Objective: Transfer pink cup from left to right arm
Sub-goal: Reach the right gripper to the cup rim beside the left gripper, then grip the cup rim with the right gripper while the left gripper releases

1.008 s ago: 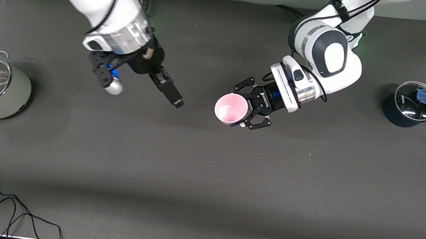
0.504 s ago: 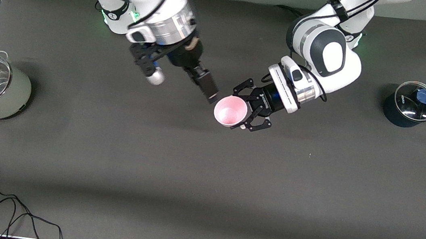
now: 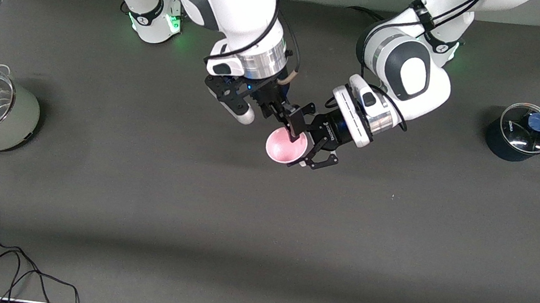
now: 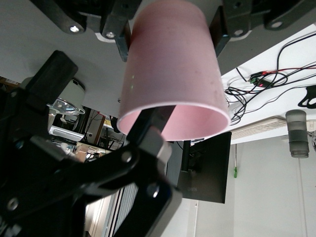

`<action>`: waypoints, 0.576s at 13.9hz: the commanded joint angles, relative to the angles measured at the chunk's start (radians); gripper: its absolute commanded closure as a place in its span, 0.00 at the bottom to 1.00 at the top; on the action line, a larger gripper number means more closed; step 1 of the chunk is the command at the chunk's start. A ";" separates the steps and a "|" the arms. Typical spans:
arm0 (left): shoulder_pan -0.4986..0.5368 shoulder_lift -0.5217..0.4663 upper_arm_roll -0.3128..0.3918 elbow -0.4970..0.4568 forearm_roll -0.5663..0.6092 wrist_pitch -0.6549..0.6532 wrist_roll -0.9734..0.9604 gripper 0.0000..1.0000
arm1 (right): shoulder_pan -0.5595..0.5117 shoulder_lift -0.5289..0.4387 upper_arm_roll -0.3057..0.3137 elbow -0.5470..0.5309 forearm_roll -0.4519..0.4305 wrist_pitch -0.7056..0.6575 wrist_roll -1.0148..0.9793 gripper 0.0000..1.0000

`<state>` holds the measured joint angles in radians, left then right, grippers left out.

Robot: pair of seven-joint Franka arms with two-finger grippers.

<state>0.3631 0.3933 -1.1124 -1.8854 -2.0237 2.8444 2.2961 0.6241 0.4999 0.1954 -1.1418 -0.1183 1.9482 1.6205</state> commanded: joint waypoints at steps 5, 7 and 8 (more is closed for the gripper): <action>-0.021 0.009 0.011 0.025 -0.020 0.033 0.037 0.57 | 0.005 0.042 -0.011 0.042 -0.023 -0.011 0.024 1.00; -0.019 0.009 0.011 0.025 -0.020 0.033 0.037 0.56 | 0.002 0.042 -0.011 0.042 -0.023 -0.009 0.018 1.00; -0.019 0.009 0.010 0.025 -0.020 0.033 0.037 0.54 | -0.001 0.042 -0.011 0.043 -0.023 -0.009 0.016 1.00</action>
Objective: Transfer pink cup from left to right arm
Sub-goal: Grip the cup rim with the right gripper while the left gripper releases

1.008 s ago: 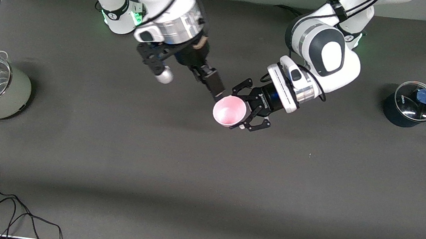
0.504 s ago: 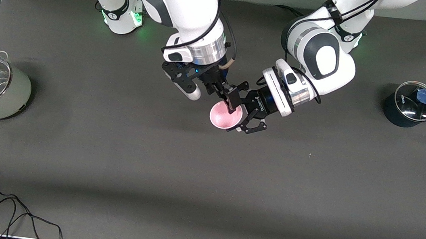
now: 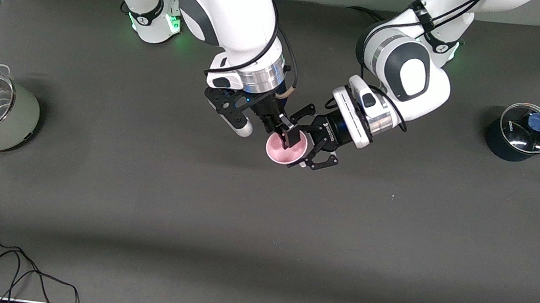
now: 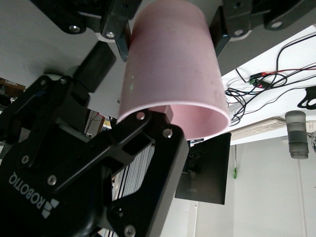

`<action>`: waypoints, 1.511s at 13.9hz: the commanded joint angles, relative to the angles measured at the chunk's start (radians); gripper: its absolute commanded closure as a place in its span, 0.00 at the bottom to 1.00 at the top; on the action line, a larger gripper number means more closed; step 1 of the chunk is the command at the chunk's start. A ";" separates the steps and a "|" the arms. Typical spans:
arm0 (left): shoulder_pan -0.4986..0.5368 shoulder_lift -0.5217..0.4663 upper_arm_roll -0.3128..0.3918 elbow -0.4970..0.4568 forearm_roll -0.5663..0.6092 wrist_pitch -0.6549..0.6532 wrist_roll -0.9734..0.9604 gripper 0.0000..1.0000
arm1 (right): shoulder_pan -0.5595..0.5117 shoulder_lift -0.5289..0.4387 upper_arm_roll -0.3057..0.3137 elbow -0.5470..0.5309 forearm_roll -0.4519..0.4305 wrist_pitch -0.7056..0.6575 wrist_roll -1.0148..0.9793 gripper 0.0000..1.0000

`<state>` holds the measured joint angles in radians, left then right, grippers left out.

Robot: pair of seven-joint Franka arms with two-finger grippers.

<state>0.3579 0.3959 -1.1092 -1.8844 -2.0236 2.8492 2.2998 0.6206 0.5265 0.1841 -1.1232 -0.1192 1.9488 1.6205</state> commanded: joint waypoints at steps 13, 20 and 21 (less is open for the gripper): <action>-0.008 0.009 0.006 0.024 -0.021 0.029 0.030 0.02 | -0.058 -0.002 -0.003 0.033 -0.001 -0.053 -0.097 1.00; 0.030 0.012 0.011 -0.001 -0.015 0.027 0.027 0.01 | -0.237 -0.066 -0.005 0.023 0.105 -0.261 -0.517 1.00; 0.065 0.011 0.009 -0.033 -0.012 0.010 0.030 0.01 | -0.281 -0.085 -0.006 0.017 0.118 -0.327 -0.633 1.00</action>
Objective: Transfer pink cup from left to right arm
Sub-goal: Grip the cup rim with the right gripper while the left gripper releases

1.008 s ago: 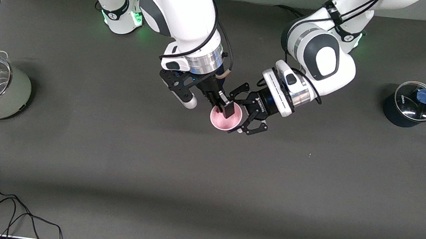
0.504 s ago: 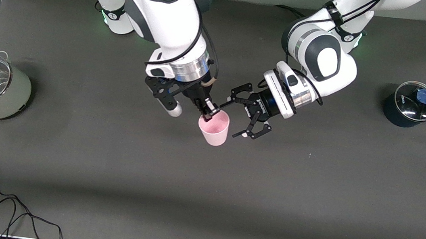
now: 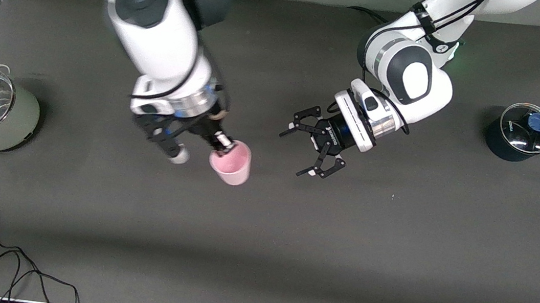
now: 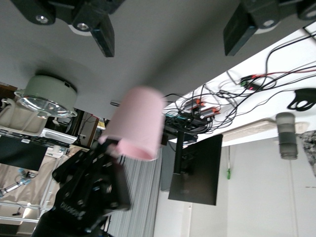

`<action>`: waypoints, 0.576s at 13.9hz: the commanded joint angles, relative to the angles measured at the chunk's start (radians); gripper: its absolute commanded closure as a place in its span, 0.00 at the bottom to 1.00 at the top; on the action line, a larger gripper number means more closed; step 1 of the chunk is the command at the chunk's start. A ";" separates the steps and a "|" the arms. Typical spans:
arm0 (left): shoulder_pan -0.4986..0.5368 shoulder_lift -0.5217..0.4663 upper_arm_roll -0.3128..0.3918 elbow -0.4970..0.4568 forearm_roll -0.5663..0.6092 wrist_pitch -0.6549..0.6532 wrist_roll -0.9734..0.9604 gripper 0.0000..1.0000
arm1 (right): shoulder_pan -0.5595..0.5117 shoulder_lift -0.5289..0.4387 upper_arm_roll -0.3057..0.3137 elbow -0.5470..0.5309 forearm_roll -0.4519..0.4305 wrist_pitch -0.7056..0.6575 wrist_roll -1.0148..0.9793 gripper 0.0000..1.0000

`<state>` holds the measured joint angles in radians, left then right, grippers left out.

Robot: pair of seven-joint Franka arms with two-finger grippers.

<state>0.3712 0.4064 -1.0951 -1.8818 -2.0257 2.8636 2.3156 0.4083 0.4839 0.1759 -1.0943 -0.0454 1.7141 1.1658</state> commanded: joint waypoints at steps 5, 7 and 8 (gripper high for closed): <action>0.299 -0.015 -0.057 -0.224 0.109 -0.211 0.016 0.01 | -0.308 -0.134 -0.006 -0.129 0.047 -0.292 -0.648 1.00; 0.415 -0.014 -0.087 -0.301 0.217 -0.288 0.015 0.01 | -0.362 -0.146 -0.009 -0.182 0.047 -0.283 -0.750 1.00; 0.463 -0.012 -0.088 -0.333 0.269 -0.353 0.012 0.01 | -0.385 -0.146 -0.018 -0.203 0.044 -0.265 -0.782 1.00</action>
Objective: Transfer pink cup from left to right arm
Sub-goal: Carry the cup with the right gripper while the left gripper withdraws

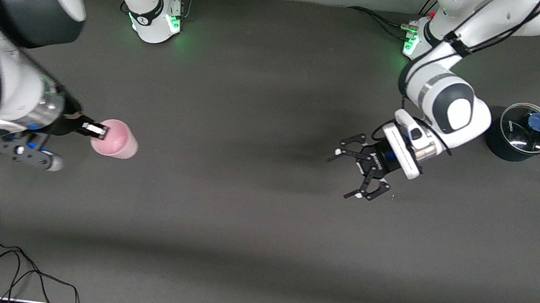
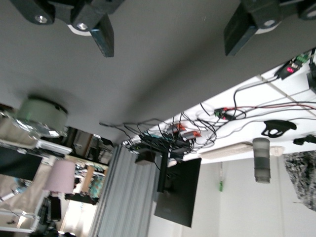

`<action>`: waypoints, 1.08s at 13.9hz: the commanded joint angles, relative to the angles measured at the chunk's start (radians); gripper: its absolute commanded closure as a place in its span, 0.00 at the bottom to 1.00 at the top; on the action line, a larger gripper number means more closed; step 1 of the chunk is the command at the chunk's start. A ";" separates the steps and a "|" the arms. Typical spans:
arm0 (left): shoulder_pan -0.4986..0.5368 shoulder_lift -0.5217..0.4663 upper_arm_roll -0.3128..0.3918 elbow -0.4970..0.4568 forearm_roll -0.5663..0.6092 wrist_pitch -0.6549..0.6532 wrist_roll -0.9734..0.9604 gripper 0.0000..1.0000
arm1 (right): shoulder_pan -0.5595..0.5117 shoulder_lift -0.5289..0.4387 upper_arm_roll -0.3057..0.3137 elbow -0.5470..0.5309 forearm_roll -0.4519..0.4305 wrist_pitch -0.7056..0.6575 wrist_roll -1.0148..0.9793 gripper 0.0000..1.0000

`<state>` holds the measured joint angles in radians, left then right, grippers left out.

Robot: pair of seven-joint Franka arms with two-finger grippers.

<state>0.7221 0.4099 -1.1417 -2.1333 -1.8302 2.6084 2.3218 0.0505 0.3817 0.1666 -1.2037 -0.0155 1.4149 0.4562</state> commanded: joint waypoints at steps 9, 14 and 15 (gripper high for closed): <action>0.431 -0.014 0.045 -0.033 0.961 -0.629 -0.628 0.01 | -0.043 -0.070 -0.121 -0.633 0.014 0.668 -0.206 1.00; 0.478 -0.045 0.040 0.226 1.430 -0.936 -1.224 0.01 | -0.044 -0.069 -0.137 -0.893 0.017 1.010 -0.205 1.00; 0.461 -0.048 0.034 0.287 1.510 -0.986 -1.351 0.01 | -0.044 -0.069 -0.141 -0.911 0.014 1.032 -0.206 1.00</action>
<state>1.2188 0.4143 -1.0949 -1.9588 -0.4478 1.7196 1.2154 0.0060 0.3667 0.0387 -2.0266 -0.0151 2.3851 0.2744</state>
